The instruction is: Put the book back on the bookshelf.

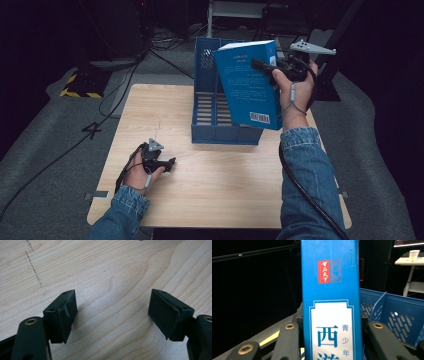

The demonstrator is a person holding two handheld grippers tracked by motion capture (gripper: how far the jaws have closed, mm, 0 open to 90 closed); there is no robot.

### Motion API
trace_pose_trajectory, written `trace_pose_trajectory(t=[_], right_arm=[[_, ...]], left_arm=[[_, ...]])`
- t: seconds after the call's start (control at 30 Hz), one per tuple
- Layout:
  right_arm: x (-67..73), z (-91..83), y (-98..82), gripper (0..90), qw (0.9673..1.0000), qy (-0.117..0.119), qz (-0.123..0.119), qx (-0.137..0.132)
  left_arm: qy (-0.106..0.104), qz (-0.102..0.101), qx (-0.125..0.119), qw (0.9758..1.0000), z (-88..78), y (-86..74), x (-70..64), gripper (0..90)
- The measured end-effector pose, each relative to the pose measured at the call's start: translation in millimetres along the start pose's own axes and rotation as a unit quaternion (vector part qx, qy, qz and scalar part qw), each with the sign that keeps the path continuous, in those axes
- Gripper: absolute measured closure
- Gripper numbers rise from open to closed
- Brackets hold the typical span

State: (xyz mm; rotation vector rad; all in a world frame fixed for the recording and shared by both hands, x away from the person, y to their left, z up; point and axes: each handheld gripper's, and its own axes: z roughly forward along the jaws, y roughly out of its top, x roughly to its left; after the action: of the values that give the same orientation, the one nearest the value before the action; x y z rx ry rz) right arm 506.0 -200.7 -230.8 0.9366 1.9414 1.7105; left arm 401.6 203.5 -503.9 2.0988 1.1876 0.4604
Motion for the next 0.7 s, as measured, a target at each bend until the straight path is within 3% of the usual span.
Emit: trace_pose_trajectory(t=[0.13, 0.37, 0.57, 0.7], right_arm=[[-12.1, 10.0, -2.6, 61.7, 0.9999, -0.01, 0.007, 0.002], [-36.5, 13.1, -6.2, 61.6, 0.9998, -0.01, 0.017, -0.006], [-50.6, 14.2, -15.0, 61.6, 0.9992, -0.025, 0.031, -0.007], [-64.8, 13.4, -23.4, 61.6, 0.9977, -0.026, 0.06, -0.018]], left_arm=[[-0.003, 0.0, 0.002, 1.0, -0.1, 0.2, 0.5, 23.6], [-0.001, -0.001, 0.0, 1.0, 1.1, 1.0, 0.8, 23.2], [0.0, -0.003, -0.001, 1.0, 2.1, 1.9, 0.4, 23.2], [0.001, -0.001, 0.0, 1.0, 2.2, 2.1, 0.6, 23.2]])
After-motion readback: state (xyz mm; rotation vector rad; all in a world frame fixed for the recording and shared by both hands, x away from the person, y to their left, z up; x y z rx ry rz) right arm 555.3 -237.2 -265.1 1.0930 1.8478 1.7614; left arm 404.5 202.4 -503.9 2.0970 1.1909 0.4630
